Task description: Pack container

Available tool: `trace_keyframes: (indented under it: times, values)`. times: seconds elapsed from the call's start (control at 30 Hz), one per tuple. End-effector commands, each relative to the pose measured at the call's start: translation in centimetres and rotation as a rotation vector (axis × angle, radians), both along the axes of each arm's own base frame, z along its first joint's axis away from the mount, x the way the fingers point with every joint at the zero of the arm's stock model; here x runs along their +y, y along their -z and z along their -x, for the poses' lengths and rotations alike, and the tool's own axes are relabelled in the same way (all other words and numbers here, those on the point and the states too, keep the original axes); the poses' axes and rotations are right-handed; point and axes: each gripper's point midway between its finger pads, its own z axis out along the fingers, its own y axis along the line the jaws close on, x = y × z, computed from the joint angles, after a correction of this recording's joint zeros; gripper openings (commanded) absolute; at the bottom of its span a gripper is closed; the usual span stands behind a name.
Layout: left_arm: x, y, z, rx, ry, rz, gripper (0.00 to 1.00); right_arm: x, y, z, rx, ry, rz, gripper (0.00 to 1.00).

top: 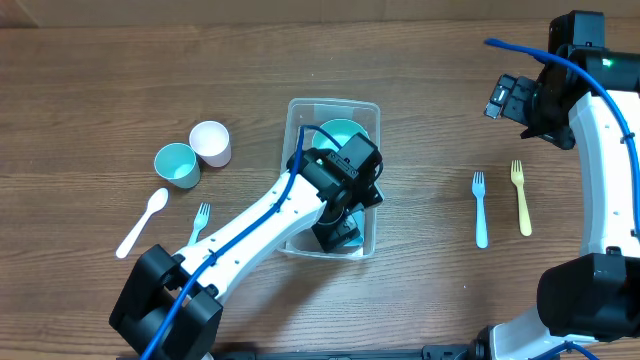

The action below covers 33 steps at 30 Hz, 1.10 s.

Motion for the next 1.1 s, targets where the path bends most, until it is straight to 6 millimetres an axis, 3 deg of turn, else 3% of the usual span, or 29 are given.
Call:
trace_keyframes:
  times: [0.0,0.17,0.43,0.77,1.07]
  values:
    - [0.1,0.6,0.0,0.0,0.024,-0.002,0.79,-0.2,-1.6,-0.2,-0.048,0.007,0.011,1.0]
    - [-0.1,0.7,-0.2,-0.013,0.024,0.007,0.8,-0.2,-1.6,-0.2,-0.049,0.006,0.011,1.0]
    - [0.2,2.4,-0.3,-0.009,0.023,-0.018,0.81,-0.2,-1.6,-0.2,-0.049,0.007,0.011,1.0]
    - [1.4,2.6,-3.0,-0.139,-0.031,-0.105,0.77,-0.2,-1.6,-0.2,-0.049,0.006,0.011,1.0]
    - [0.9,2.0,-5.0,-0.238,-0.101,-0.085,0.76,-0.2,-1.6,-0.2,-0.048,0.007,0.011,1.0]
